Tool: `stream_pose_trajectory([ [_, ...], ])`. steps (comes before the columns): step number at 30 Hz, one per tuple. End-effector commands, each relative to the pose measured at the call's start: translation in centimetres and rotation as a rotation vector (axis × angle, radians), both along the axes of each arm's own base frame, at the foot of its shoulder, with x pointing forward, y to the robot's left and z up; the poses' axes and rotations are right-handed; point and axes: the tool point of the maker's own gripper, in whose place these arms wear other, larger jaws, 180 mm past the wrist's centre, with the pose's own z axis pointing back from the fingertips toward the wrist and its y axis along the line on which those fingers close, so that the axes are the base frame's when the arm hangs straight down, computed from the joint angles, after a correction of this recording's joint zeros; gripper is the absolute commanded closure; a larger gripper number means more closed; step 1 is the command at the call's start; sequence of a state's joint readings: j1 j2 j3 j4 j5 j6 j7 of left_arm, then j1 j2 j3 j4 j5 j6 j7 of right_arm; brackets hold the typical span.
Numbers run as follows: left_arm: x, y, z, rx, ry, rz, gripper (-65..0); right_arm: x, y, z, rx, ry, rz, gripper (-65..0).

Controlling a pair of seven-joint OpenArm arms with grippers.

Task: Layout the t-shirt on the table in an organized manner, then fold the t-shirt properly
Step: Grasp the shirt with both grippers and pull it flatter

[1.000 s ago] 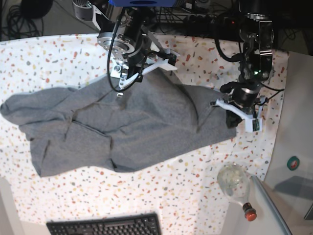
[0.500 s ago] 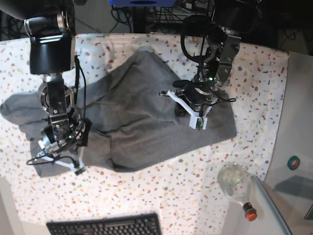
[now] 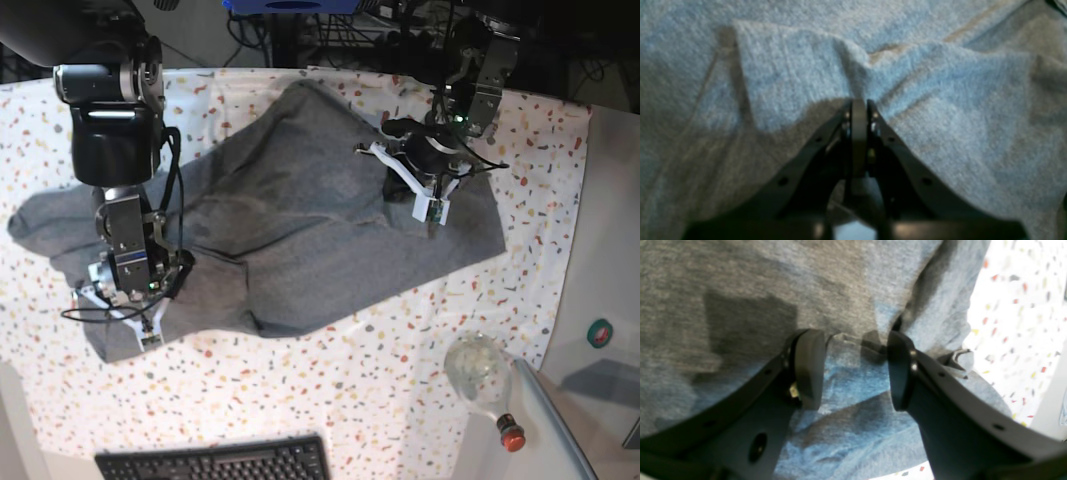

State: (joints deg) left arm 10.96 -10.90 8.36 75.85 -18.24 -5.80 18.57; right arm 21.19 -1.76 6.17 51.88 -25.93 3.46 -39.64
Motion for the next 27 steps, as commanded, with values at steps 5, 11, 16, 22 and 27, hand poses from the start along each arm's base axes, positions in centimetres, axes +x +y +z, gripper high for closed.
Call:
stream_pose_trajectory([
  [5, 2.1, -0.4, 3.1, -0.007, -0.092, -0.014, 0.0, 0.8, -0.9, 1.0, -0.028, -0.058, -0.055, -28.5],
  [11, 4.9, 1.9, 5.1, 0.008, -0.16, 0.053, 0.0, 0.1, -2.2, 1.1, -0.05, -0.065, -0.068, -10.7],
  [16, 8.3, 4.2, 3.4, 0.027, -0.126, 0.116, 0.0, 0.3, -2.7, 2.3, -0.057, -0.109, -0.076, 0.0],
  [22, 12.4, 1.6, 3.4, -0.034, -0.12, 0.141, 0.0, -0.3, -3.2, 5.1, -0.075, -0.212, -0.081, 0.0],
  [27, 14.7, -1.4, 2.2, -0.088, -0.062, 0.149, 0.0, -1.2, -2.9, 3.2, -0.064, -0.139, -0.088, 0.0],
])
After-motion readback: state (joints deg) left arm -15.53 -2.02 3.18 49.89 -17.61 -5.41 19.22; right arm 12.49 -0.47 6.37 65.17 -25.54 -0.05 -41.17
